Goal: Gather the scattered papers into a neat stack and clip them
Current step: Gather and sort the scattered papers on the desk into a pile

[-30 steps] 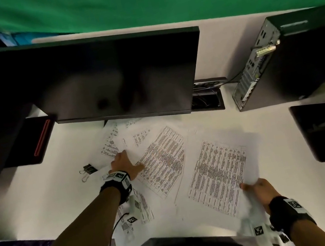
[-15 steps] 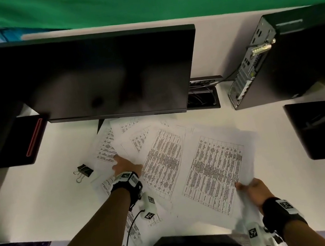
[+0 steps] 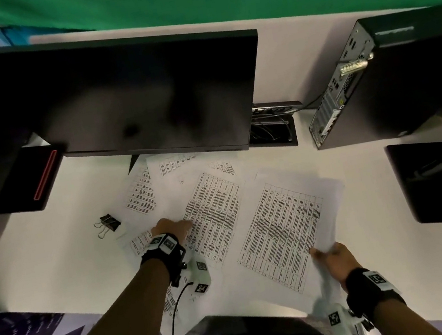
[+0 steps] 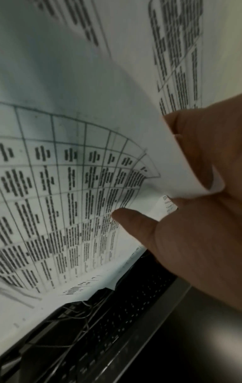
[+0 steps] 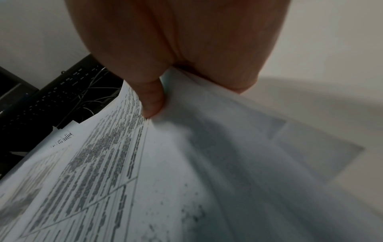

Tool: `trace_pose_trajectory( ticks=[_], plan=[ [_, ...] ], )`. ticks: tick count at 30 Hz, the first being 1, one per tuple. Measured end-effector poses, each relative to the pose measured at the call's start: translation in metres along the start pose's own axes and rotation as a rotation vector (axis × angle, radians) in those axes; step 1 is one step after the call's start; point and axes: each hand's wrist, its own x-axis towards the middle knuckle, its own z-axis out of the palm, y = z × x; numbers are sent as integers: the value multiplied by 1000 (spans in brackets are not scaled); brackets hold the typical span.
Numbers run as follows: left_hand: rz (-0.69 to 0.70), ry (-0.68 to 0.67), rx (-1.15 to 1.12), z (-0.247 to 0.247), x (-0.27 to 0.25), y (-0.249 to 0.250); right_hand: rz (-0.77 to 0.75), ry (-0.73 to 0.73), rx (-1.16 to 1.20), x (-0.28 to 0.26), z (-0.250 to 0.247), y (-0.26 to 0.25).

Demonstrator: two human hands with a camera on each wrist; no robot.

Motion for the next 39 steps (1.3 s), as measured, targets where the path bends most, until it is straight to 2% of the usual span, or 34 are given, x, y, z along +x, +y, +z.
trace_pose_trajectory(
  ticks=[3, 5, 6, 8, 11, 14, 16, 19, 20, 21, 24, 26, 33, 35, 39],
  plan=[
    [54, -48, -190, -4, 1, 9, 17, -14, 41, 6, 0, 4],
    [56, -130, -364, -9, -7, 12, 24, -10, 55, 5, -1, 1],
    [47, -157, -382, -11, -9, 11, 26, -10, 66, 5, -1, 0],
    [100, -156, -311, -16, -13, 11, 27, -21, 80, 5, -2, -4],
    [238, -81, 29, -19, -4, 10, 35, -26, 104, 6, -3, -7],
    [293, -154, 292, -25, 2, 6, 29, -28, 106, 5, -5, -9],
    [261, -225, 265, -28, 9, 0, 18, -29, 91, 4, -5, -10],
    [105, -291, -63, -27, 6, 3, 6, -27, 24, 4, -4, -11],
    [81, -262, -120, -24, 6, 6, 8, -23, 10, 4, -4, -12],
    [93, -211, -66, -21, 3, 12, 13, -23, 5, 4, -4, -13],
    [259, -44, 223, -5, -3, 25, 21, -33, -3, 0, -5, -16],
    [348, 13, 307, -1, -6, 27, 18, -39, -16, -4, -5, -19],
    [575, 358, 322, -34, -35, 11, 29, -49, 20, -6, -5, -20],
    [704, 433, 289, -49, -49, 0, 29, -52, 21, -5, -5, -18],
    [1058, 573, 267, -84, -81, -9, 30, -59, 16, -5, -5, -17]
  ],
)
